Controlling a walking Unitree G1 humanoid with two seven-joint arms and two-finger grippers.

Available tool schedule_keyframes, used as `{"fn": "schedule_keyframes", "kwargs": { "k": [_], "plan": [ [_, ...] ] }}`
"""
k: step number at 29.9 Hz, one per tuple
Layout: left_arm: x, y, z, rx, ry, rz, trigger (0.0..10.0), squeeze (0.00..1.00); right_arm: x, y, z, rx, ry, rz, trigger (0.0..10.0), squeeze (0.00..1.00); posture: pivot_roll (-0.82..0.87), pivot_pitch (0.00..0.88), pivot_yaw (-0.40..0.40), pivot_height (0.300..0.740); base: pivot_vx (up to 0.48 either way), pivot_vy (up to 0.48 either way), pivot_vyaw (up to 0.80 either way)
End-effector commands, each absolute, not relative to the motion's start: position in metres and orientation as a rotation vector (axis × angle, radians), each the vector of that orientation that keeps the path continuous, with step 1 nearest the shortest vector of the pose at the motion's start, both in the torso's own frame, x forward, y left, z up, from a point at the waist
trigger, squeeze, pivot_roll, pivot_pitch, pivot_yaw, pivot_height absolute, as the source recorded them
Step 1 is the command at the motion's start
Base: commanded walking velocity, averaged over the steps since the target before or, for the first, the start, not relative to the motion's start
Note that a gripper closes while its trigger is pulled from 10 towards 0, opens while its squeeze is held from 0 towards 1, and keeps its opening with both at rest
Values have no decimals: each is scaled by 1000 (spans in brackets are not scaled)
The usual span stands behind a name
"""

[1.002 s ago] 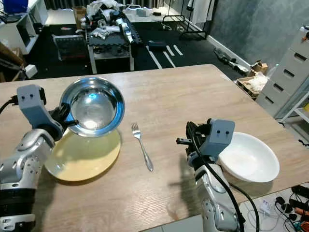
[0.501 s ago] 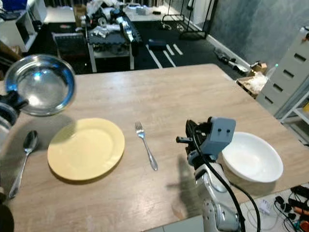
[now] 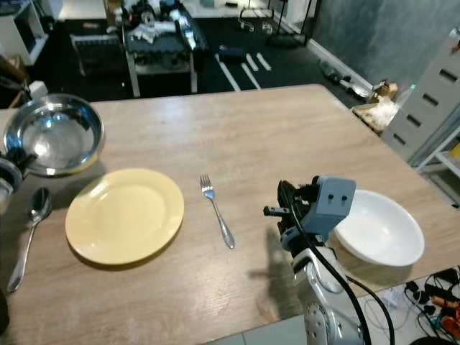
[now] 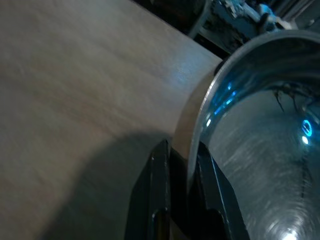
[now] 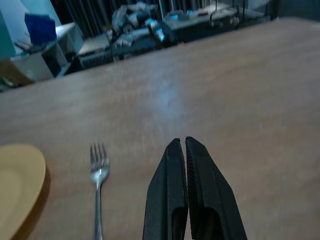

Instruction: Setting the table

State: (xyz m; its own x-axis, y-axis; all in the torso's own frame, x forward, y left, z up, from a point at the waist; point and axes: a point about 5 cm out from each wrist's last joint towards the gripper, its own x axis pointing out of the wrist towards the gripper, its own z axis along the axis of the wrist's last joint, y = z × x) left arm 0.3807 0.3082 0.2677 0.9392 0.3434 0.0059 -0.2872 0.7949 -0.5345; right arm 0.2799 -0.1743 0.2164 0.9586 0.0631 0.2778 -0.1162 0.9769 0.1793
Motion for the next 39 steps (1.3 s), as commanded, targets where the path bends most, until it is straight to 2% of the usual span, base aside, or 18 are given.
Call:
{"fn": "schedule_keyframes", "kwargs": {
  "k": [1,16,17,26,27,28,29,33,39],
  "plan": [
    [380,314,276,-513,-143,348,10000,0,272,-175,218,191,-268,98,10000,0,-6,291,107,740,0,0,0],
    [386,313,282,-587,-139,290,10000,0,256,-175,231,176,-298,115,10000,0,-28,325,111,740,0,0,0],
    [386,314,282,-587,-147,290,10000,1000,255,-175,232,176,-295,116,10000,0,-28,325,111,740,0,0,0],
    [385,314,291,-561,-189,255,10000,1000,258,-173,232,183,-287,126,10000,0,-15,308,108,740,0,0,0],
    [385,313,293,-549,-200,246,10000,949,258,-172,232,185,-287,128,10000,0,-13,304,107,740,0,0,0],
    [385,313,293,-549,-200,246,10000,949,258,-172,232,185,-287,128,10000,0,-13,304,107,740,0,0,0],
    [385,310,300,-525,-228,217,10000,0,259,-171,231,186,-286,131,10000,0,-10,295,109,740,0,0,0],
    [384,299,305,-421,-249,182,10000,0,261,-171,231,189,-288,133,10000,0,-2,283,116,740,0,0,0],
    [379,280,302,-377,-248,148,10000,0,262,-170,231,192,-292,134,10000,0,10,269,129,740,0,0,0]
  ]
}}
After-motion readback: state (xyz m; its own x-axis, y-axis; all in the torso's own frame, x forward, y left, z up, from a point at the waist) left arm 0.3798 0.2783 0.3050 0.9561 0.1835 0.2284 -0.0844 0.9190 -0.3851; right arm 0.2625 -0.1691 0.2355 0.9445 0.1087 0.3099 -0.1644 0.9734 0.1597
